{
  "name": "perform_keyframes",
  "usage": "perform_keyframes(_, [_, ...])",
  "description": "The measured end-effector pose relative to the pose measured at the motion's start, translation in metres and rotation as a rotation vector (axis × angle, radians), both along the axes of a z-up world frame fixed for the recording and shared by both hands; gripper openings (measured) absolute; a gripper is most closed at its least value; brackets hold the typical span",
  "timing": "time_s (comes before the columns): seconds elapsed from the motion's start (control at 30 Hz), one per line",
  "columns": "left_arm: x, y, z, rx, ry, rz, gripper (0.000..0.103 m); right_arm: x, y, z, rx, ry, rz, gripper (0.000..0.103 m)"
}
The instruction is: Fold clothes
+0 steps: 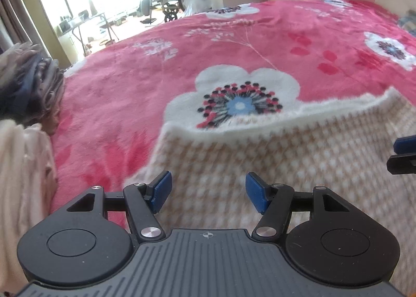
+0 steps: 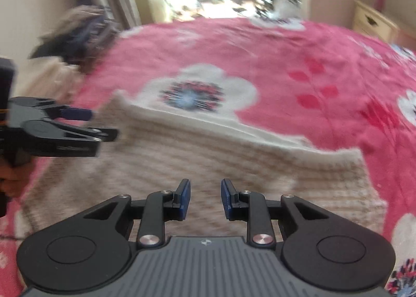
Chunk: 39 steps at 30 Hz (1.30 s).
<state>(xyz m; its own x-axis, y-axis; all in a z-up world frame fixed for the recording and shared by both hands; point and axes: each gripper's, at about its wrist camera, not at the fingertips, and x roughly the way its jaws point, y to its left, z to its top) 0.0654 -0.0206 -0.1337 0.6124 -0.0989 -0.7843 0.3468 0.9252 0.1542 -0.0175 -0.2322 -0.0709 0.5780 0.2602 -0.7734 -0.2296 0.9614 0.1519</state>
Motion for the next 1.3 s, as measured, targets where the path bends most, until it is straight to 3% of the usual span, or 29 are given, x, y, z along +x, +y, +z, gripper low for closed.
perform_keyframes(0.13, [-0.012, 0.015, -0.017, 0.054, 0.042, 0.009, 0.063, -0.017, 0.033, 0.001, -0.016, -0.018, 0.106, 0.028])
perform_keyframes(0.3, [-0.013, 0.021, -0.025, 0.043, 0.033, 0.012, 0.064, -0.017, 0.057, -0.028, -0.105, 0.015, 0.138, 0.028])
perform_keyframes(0.47, [-0.013, 0.025, -0.014, 0.033, 0.022, 0.018, 0.064, -0.029, 0.061, -0.01, -0.084, -0.042, 0.169, 0.029])
perform_keyframes(0.63, [-0.021, 0.041, -0.005, 0.001, 0.053, 0.065, 0.064, -0.054, 0.078, 0.009, -0.066, -0.106, 0.323, 0.029])
perform_keyframes(0.87, [-0.046, 0.055, -0.014, 0.017, 0.1, 0.07, 0.064, -0.073, 0.108, -0.008, -0.128, -0.058, 0.484, 0.029])
perform_keyframes(0.97, [-0.051, 0.058, -0.023, 0.007, 0.123, 0.081, 0.064, -0.07, 0.112, -0.024, -0.155, 0.004, 0.482, 0.029])
perform_keyframes(1.3, [-0.052, 0.062, -0.025, -0.017, 0.122, 0.079, 0.064, -0.071, 0.114, -0.03, -0.165, 0.014, 0.473, 0.03])
